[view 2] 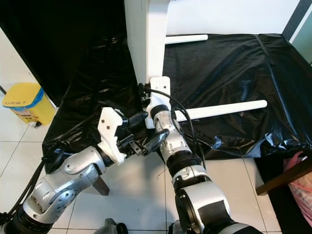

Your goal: Building children table

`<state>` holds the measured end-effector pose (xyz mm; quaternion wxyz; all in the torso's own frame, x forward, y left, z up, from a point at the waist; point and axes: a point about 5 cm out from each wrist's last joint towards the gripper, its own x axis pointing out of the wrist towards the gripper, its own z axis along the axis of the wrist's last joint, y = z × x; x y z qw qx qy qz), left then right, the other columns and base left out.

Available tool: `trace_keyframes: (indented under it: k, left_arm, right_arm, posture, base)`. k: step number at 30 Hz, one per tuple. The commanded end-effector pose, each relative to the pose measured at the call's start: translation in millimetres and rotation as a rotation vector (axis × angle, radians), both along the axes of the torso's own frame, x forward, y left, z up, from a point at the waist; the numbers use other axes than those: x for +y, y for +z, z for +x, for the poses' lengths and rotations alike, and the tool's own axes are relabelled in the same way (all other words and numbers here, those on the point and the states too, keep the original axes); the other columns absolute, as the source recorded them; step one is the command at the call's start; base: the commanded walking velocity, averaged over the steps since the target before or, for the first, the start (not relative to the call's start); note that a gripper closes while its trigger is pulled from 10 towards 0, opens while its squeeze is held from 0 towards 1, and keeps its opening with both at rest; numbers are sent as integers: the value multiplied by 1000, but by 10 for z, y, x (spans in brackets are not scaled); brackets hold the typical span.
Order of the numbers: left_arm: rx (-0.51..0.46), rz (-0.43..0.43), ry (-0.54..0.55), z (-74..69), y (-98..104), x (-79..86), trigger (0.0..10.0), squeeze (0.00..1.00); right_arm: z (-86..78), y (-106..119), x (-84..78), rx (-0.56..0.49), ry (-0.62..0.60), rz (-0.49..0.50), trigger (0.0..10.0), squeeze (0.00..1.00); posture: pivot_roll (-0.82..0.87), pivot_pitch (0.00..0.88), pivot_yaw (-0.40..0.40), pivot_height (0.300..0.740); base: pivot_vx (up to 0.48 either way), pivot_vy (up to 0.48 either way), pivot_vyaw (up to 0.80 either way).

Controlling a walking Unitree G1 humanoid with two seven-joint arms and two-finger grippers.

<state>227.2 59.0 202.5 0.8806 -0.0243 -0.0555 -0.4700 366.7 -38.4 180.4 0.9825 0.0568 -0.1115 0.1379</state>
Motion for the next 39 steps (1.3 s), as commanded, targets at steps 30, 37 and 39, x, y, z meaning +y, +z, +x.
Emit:
trace_keyframes:
  k: [30,37,39]
  left_arm:
    - [-27,49,-112,-25,12,31,10000,0]
    - [-57,58,-65,69,30,65,10000,0]
    - [-87,58,-24,132,58,93,10000,0]
  right_arm:
    - [-670,-275,-652,-180,85,-82,10000,0]
    - [-849,-323,-779,-170,115,-103,10000,0]
    - [-902,-329,-812,-169,128,-104,10000,0]
  posture:
    - [-59,63,-19,740]
    - [-78,52,-11,740]
    - [-83,48,-9,740]
  base:
    - [0,0,0]
    - [0,0,0]
    - [0,0,0]
